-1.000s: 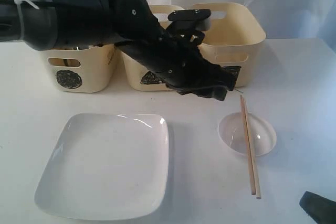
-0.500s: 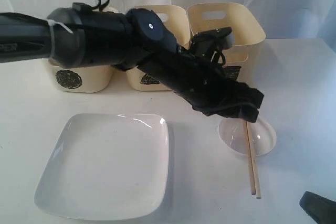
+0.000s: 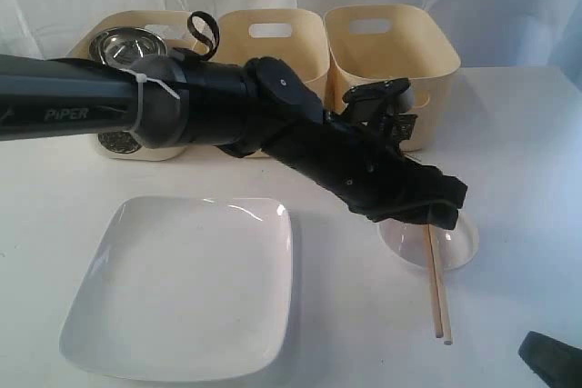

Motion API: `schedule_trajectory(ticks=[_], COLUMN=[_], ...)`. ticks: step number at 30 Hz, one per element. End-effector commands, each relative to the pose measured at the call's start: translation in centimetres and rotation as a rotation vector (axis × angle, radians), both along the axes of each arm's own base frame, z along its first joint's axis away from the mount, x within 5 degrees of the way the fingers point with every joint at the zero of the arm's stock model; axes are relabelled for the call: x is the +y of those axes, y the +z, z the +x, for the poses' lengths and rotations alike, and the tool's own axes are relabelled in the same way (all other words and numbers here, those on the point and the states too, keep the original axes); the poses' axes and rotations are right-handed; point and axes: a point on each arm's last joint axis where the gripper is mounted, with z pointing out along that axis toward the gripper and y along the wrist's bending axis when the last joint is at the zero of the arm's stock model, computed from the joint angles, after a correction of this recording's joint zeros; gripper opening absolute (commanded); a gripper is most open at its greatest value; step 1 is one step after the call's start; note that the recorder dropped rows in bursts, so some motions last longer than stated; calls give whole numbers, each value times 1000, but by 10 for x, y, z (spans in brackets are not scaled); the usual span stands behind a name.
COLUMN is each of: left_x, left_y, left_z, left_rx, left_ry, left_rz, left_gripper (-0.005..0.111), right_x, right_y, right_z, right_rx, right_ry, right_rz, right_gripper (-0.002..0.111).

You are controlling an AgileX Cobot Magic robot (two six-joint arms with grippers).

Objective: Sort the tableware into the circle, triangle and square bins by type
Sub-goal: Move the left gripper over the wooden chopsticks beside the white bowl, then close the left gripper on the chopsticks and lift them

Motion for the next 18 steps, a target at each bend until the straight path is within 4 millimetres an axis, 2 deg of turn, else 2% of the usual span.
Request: schedule_trajectory(ticks=[1, 8, 13, 18], left_x=[-6, -18, -20, -21], left_y=[1, -3, -5, -16], left_z=[1, 11, 14, 15], left_rx=[-12, -30, -56, -52], left_ry=[-4, -3, -3, -16], left_rz=[-26, -41, -30, -2], left_gripper=[59, 59, 59, 59], right_x=[0, 0, 0, 0], right_y=[-1, -1, -1, -1], right_z=[0, 0, 0, 0], right_rx=[-5, -5, -5, -5], right_ry=[1, 1, 1, 1], right_rz=[-2, -2, -2, -2], right_gripper=[0, 0, 0, 0])
